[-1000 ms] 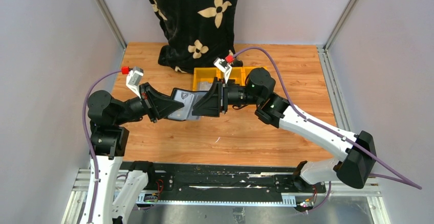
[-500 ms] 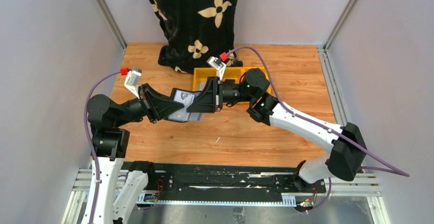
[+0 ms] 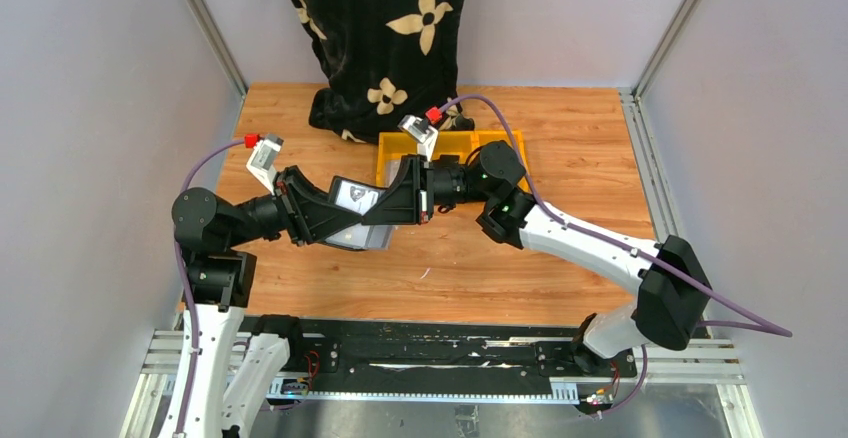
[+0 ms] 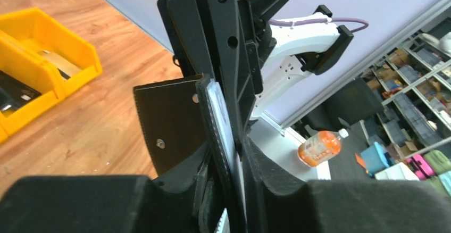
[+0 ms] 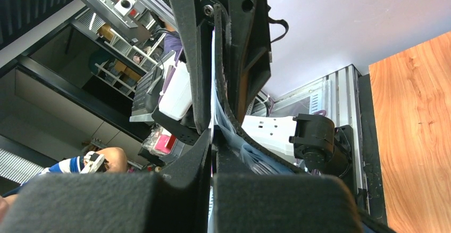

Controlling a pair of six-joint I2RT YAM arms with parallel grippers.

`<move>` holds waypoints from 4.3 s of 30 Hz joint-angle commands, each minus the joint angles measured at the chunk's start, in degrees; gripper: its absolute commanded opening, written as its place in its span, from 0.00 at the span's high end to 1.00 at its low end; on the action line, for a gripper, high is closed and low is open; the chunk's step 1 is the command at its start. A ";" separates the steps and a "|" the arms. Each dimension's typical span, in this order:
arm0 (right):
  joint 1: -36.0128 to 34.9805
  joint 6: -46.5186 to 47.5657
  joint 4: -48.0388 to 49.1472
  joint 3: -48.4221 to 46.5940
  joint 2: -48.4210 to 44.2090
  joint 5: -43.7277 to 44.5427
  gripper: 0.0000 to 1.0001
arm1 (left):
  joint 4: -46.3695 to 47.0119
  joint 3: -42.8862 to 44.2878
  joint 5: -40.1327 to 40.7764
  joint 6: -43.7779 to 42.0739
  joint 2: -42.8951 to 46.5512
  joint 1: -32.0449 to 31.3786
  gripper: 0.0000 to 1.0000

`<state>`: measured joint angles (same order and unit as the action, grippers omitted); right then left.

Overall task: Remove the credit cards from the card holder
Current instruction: Remove the credit card from the card holder, then place the credit card in the storage box, then remove the credit card from the card holder.

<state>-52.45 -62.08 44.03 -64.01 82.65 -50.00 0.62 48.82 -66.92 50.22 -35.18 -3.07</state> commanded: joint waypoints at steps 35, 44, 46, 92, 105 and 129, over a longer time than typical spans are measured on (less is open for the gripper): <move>0.02 0.52 6.73 7.69 -7.74 -3.14 1.00 | 5.06 4.32 -2.47 3.36 -0.97 -0.09 1.00; 12.58 11.61 -17.10 11.67 -15.80 -4.07 1.00 | -36.93 20.30 6.07 -40.99 -4.87 -0.10 1.00; 14.34 18.35 -26.28 9.88 -16.17 -2.07 1.00 | -40.36 21.35 7.36 -45.50 -4.80 -0.09 1.00; 13.94 38.57 -56.72 -36.09 24.71 25.67 0.25 | -45.27 20.55 -7.67 -59.86 4.84 -0.09 1.00; 5.45 42.43 -29.20 2.05 -12.52 -5.66 0.20 | -45.57 22.24 -11.00 -60.88 5.03 -0.12 1.00; -17.58 56.82 -35.12 7.29 -22.42 17.48 0.24 | -45.62 24.31 -9.41 -59.96 4.93 -0.14 1.00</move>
<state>-67.90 -8.45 11.03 -54.81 60.66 -35.70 -45.60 71.70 -76.44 -10.26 -30.20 -3.22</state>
